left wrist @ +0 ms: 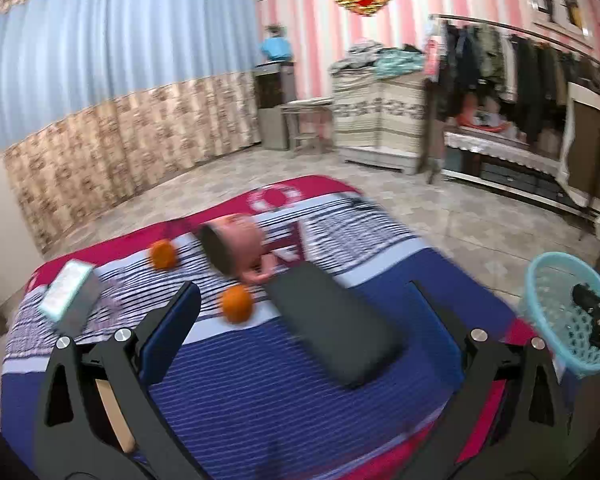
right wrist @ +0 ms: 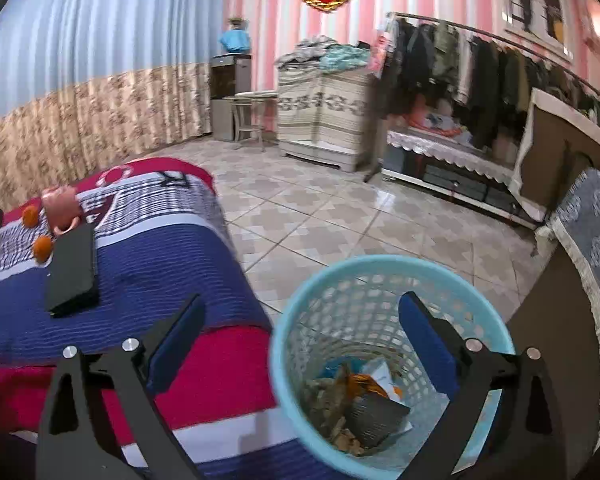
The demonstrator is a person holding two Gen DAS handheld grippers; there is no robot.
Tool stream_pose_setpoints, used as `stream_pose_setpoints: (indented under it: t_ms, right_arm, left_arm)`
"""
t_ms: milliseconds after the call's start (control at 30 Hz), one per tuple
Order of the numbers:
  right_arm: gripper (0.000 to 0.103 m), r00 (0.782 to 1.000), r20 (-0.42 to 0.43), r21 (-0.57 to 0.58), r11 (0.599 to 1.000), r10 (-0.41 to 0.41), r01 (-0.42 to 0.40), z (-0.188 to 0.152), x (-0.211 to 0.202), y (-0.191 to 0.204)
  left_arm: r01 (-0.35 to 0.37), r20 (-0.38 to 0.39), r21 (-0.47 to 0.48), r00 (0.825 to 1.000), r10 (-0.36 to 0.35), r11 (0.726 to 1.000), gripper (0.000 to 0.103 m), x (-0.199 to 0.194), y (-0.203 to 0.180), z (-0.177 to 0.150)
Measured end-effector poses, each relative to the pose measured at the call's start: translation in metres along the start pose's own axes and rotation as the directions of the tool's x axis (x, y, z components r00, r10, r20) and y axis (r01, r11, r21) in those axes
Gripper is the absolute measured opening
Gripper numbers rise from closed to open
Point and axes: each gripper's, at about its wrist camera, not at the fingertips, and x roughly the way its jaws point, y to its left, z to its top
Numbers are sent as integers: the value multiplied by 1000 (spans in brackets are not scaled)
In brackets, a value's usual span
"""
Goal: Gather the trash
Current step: 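Move both tools back over the bed toward the oranges, then grasp a whole orange with the right tool while the left tool grasps a peeled orange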
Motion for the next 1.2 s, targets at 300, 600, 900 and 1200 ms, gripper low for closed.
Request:
stream_pose_setpoints:
  t_ms: [300,600,900,1200]
  right_arm:
    - [96,990,-47,-170,976,133,-139,5,4,85]
    - [96,955,-81,-188,937,285,-295,29,12,168]
    - [96,916,-126,-299,866,381,-401,40,42,284]
    - [66,882,-232,-372,800,411,-471,38,82,349]
  left_arm:
    - [-169,-62,-102,985,163,980,97,3,119,-20]
    - [-284,-88,-149,958,274,947,97,-2,210,-33]
    - [-356,-123,-211,934,336,911,97,-8,288,-51]
    - [-328,-98,-274,945,313,904,97,0,313,-41]
